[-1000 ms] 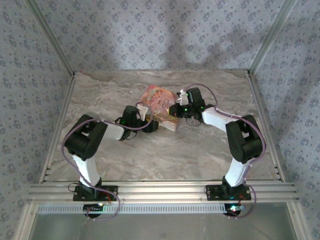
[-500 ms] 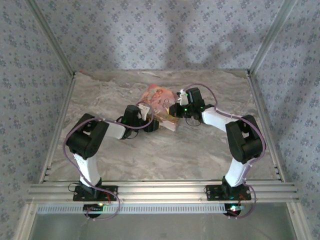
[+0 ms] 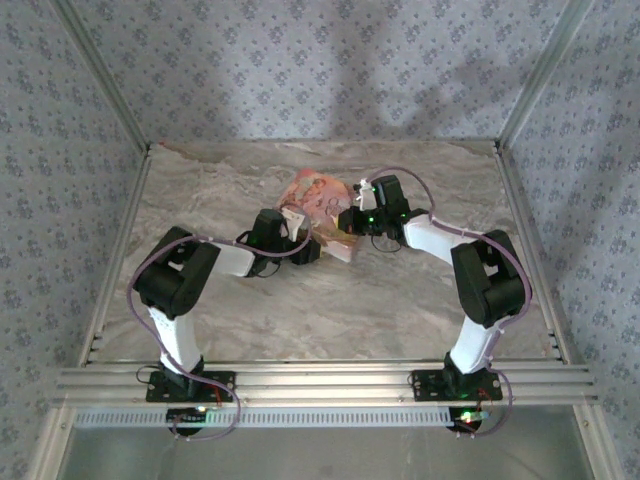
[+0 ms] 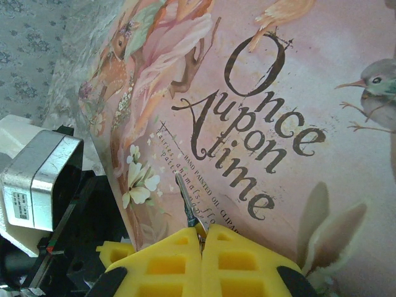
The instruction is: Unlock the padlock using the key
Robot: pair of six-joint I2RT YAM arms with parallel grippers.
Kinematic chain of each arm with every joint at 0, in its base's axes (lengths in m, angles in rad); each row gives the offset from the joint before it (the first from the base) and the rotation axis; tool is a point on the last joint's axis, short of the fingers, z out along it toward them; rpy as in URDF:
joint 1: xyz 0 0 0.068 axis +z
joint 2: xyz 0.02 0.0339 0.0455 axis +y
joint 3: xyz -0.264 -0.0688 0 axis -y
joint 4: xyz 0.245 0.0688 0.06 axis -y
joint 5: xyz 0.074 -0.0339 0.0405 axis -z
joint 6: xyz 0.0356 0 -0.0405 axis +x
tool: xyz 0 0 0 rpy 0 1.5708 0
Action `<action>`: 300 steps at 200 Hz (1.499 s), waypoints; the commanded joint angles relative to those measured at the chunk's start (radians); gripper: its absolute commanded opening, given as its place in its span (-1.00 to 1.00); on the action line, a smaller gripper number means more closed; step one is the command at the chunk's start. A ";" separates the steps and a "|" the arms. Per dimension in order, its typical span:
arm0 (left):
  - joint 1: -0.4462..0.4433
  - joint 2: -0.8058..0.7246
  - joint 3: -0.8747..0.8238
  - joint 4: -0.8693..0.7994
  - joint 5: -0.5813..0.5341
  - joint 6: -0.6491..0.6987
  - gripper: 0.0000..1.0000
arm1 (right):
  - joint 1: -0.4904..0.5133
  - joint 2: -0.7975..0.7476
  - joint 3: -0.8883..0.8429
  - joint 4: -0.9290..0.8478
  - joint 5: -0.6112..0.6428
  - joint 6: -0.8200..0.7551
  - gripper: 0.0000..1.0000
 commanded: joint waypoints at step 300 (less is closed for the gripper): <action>-0.078 -0.117 0.138 -0.239 0.091 -0.478 -0.62 | 0.250 -0.566 -0.588 0.187 0.459 -0.243 -1.00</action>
